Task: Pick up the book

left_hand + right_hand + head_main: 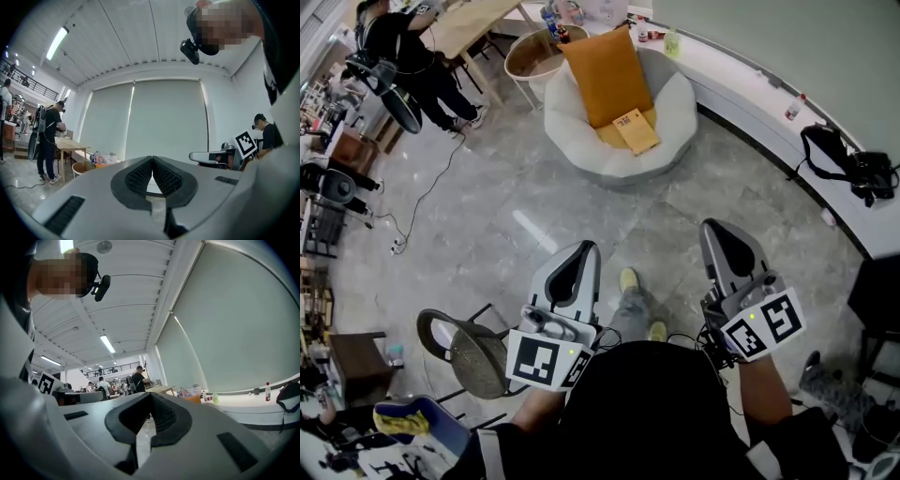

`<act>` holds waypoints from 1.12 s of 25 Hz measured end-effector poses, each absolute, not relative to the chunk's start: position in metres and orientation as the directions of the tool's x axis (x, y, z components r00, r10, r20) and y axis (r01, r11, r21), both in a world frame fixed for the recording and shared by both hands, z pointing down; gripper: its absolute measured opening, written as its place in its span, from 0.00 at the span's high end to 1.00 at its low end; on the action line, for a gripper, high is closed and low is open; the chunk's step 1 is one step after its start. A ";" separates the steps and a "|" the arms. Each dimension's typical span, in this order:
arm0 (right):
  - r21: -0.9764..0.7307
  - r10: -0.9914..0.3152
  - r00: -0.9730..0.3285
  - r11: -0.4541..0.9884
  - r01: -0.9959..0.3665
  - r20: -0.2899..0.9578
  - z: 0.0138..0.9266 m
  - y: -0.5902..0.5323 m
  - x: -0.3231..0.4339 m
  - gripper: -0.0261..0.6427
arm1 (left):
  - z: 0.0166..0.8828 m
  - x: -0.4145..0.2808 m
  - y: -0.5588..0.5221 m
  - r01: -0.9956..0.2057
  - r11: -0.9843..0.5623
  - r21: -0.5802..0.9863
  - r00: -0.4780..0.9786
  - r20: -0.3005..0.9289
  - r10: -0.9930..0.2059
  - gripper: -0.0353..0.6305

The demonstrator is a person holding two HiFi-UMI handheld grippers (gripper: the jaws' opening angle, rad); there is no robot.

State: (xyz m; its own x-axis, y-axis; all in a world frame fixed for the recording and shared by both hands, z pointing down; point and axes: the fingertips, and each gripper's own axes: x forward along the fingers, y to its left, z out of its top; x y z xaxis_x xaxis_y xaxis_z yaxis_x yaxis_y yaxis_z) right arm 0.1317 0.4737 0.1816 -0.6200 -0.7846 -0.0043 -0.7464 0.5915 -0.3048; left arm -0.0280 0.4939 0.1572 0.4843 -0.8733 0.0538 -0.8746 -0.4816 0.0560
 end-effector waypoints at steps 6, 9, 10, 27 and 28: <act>-0.299 -0.782 -0.623 0.594 -0.747 0.002 0.178 0.433 0.118 0.94 | 0.156 -0.035 0.451 -0.872 -0.487 0.054 0.489 0.053 -0.870 0.93; -0.297 -0.782 -0.623 0.595 -0.747 0.000 0.173 0.410 0.112 0.94 | 0.153 -0.041 0.428 -0.873 -0.486 0.046 0.488 0.056 -0.871 0.93; -0.298 -0.783 -0.622 0.593 -0.748 0.001 0.172 0.403 0.110 0.94 | 0.153 -0.044 0.422 -0.873 -0.485 0.046 0.487 0.057 -0.872 0.93; -0.247 -0.786 -0.618 0.592 -0.767 0.035 0.172 0.323 0.050 0.94 | 0.171 -0.106 0.336 -0.884 -0.465 0.053 0.468 0.098 -0.878 0.93; -0.246 -0.786 -0.617 0.591 -0.768 0.035 0.172 0.320 0.046 0.94 | 0.173 -0.108 0.332 -0.883 -0.467 0.055 0.470 0.102 -0.877 0.93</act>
State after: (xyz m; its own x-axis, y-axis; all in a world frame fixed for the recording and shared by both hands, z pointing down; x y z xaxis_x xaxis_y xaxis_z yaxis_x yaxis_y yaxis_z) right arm 0.0460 0.3198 0.1718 -0.6167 -0.7864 0.0349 -0.7680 0.5912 -0.2462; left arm -0.1084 0.3319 0.1727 0.4701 -0.8767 0.1017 -0.8826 -0.4668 0.0554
